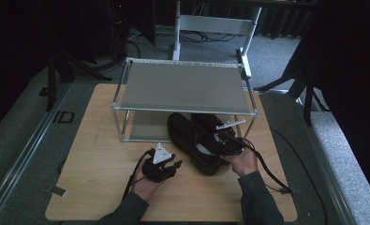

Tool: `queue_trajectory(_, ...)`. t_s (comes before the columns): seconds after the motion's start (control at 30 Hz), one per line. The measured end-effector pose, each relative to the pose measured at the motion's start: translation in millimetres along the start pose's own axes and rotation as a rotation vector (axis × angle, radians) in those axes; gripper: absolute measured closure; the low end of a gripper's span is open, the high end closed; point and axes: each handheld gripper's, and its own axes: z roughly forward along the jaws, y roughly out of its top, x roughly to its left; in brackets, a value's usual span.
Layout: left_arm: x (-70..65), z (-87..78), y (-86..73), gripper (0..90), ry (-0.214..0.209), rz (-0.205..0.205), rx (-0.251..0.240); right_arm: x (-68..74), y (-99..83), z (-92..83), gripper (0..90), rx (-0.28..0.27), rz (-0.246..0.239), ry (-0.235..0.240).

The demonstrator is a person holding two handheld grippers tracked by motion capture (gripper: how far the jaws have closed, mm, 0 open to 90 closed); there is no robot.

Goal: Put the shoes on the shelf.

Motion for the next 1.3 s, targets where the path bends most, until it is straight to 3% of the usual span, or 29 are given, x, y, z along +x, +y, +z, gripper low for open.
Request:
queue_trajectory(0.3,8.1,8.2,6.6,63.3,0.024,-0.005,0.001,4.9,8.7,8.1,81.1,-0.019,0.043,-0.007)
queue_trajectory(0.7,12.6,23.8,15.2,61.9,0.047,-0.021,0.004,9.5,23.1,17.8,81.0,-0.077,0.156,-0.045)
queue_trajectory(0.97,13.4,36.7,18.7,62.4,0.072,-0.026,0.017,16.8,26.3,31.8,81.0,-0.101,0.197,-0.126)
queue_trajectory(1.3,9.5,43.8,24.1,62.6,0.069,-0.019,0.034,21.2,30.8,42.0,80.9,-0.136,0.248,-0.159)
